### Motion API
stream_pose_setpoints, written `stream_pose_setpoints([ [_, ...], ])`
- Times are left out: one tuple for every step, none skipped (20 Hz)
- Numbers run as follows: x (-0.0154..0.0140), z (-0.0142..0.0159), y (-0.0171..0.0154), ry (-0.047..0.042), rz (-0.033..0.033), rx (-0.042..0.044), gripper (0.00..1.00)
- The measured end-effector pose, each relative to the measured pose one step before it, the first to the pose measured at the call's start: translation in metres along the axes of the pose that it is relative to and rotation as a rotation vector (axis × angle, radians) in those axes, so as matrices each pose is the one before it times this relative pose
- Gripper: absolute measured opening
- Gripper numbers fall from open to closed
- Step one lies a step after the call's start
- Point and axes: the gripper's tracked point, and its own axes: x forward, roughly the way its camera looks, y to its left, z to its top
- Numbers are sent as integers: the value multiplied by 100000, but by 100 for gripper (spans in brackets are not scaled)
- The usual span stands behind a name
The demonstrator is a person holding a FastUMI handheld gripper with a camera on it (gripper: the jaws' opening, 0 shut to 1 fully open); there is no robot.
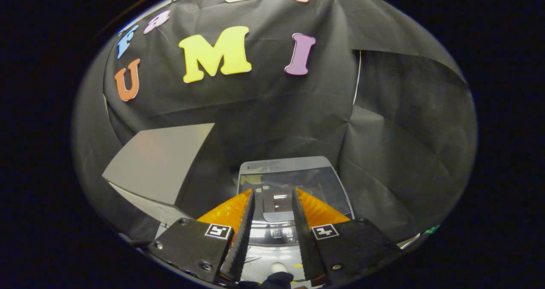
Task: Put the clothes into the washing machine and then close the washing machine lid.
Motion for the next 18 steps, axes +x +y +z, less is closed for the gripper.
stream_pose_setpoints([
  [-938, 142, 141, -2050, -971, 144, 55],
  [-1100, 416, 321, -2382, -411, 98, 55],
  [-1292, 526, 379, -2959, -161, -52, 55],
  [-1392, 232, 282, -2788, 417, -381, 55],
  [-1148, 447, 127, -3159, 99, -893, 56],
  [-1198, 339, 86, -3425, 326, -1260, 56],
  [-1113, 511, 70, -3716, 96, -1528, 56],
  [-927, 277, -43, -3650, 620, -1551, 56],
  [-1164, 172, 116, -3315, 887, -1092, 57],
  [-1371, 66, 42, -2495, 1426, -779, 58],
  [-1407, -211, 10, -1666, 1747, -697, 59],
  [-1484, -275, 164, -1452, 2221, -1453, 59],
  [-1434, -213, -151, -1606, 1246, -1821, 60],
  [-1881, -135, -24, -1837, 1525, -1984, 61],
  [-1636, -308, -165, -949, 1226, -1695, 62],
  [-1488, -96, 292, -1502, 2649, -1301, 65],
  [-1266, 33, 164, -1581, 1653, -676, 67],
  [-995, -89, 80, -1309, 1907, -453, 69],
])
